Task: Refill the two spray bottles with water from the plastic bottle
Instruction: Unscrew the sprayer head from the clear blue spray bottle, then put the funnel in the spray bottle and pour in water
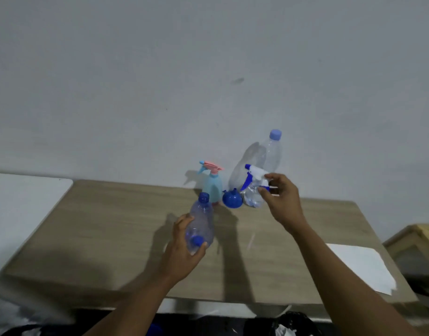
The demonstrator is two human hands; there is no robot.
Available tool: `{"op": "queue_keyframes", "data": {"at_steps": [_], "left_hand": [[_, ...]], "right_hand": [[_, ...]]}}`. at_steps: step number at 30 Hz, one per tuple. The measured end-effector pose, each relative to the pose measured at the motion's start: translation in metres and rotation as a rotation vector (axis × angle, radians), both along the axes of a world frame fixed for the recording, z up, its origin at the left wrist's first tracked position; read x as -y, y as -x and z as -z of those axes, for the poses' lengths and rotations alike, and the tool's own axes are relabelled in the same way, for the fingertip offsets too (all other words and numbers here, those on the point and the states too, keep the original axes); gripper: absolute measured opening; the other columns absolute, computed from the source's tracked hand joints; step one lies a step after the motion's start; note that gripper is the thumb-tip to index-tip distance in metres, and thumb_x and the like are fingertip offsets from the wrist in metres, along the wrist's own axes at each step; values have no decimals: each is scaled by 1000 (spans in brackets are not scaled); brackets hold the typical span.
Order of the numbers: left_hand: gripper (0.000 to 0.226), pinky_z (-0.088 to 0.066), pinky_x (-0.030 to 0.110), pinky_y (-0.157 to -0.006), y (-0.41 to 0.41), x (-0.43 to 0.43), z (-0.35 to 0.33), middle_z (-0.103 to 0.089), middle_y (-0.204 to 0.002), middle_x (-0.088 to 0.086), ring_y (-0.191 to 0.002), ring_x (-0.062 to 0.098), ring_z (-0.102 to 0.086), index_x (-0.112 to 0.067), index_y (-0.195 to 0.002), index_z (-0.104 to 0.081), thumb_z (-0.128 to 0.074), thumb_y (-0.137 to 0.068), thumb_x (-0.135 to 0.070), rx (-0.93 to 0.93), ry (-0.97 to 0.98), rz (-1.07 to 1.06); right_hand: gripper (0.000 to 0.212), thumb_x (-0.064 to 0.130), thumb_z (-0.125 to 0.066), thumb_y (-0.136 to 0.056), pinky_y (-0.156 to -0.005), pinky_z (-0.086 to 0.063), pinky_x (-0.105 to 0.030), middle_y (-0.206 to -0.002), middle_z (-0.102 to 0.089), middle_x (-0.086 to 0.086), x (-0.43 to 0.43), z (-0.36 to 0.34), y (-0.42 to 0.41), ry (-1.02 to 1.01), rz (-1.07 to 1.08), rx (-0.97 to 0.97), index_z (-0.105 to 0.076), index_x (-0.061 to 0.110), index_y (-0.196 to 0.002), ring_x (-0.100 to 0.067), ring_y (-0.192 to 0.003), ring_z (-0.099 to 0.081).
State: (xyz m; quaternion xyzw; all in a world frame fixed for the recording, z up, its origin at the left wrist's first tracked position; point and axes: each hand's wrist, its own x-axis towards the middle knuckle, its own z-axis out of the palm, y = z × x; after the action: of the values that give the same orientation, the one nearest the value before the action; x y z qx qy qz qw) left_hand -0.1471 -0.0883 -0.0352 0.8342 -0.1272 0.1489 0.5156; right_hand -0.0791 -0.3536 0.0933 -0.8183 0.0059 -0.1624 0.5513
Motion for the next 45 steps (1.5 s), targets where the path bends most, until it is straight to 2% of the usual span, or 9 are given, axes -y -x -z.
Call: {"op": "queue_keyframes", "data": {"at_steps": [5,9,15,18,22,26,29,34,45], "left_hand": [[70,-30,10,-108,-7,1,35,-32,-144,-11,-135,-5,-35,-3,-138,-36,-68,-82,-31,-31,-25,-8],[72,-33,16,-110,-8,-1,53,-32,-146,-3,-138,2,-36,-7,-140,-33,-70,-82,-29,-76,-23,-10],[81,-35,6,-103,-6,2,64,-42,-140,-5,-129,-3,-46,-18,-138,-34,-84,-75,-12,-215,16,-68],[83,-45,24,-106,-5,-2,75,-43,-147,10,-130,22,-51,0,-141,-35,-83,-77,-20,-285,-2,-82],[86,-51,45,-102,-6,-3,83,-42,-151,10,-134,21,-51,-6,-146,-28,-81,-81,-27,-312,3,-114],[85,-52,43,-101,-6,-3,85,-43,-151,5,-132,17,-52,-7,-145,-30,-81,-80,-27,-313,26,-125],[83,-54,43,-98,-8,-3,88,-48,-147,7,-129,15,-55,-4,-144,-33,-82,-79,-22,-321,22,-118],[82,-56,32,-94,-5,0,83,-48,-145,4,-126,11,-56,-16,-143,-29,-78,-80,-33,-331,15,-142],[86,-41,26,-101,-6,3,82,-38,-150,-7,-132,5,-42,-28,-149,-21,-77,-85,-35,-468,4,-174]], "right_hand": [[28,1,-75,-83,-65,-51,-20,-88,-71,-9,5,94,1,40,-85,-299,-66,13,-107,-6,-63,-60],[30,-2,-74,-83,-68,-51,-25,-89,-72,-11,4,135,0,94,-126,-394,-66,17,-104,-16,-67,-64],[30,-3,-71,-83,-65,-48,-10,-93,-70,-6,-4,160,1,184,-116,-457,-65,20,-102,-13,-71,-66],[31,-1,-71,-84,-78,-51,-22,-97,-69,-5,-6,167,0,217,-106,-489,-68,18,-107,-19,-81,-67],[31,3,-70,-87,-88,-54,-31,-102,-72,-5,-6,176,3,243,-96,-532,-68,14,-116,-20,-91,-69],[29,6,-70,-88,-93,-55,-36,-100,-71,0,-7,179,7,218,-68,-528,-69,12,-117,-18,-94,-69],[27,16,-76,-87,-83,-54,-21,-97,-71,1,-8,178,9,201,-18,-495,-70,11,-113,-14,-89,-67],[37,23,-73,-90,-76,-44,-16,-123,-66,-4,-15,163,-18,214,84,-359,-65,11,-124,-11,-98,-59],[63,4,-67,-90,-104,-31,-23,-147,-46,-15,-43,163,-115,349,-95,-330,-41,9,-147,-28,-134,-46]]}}
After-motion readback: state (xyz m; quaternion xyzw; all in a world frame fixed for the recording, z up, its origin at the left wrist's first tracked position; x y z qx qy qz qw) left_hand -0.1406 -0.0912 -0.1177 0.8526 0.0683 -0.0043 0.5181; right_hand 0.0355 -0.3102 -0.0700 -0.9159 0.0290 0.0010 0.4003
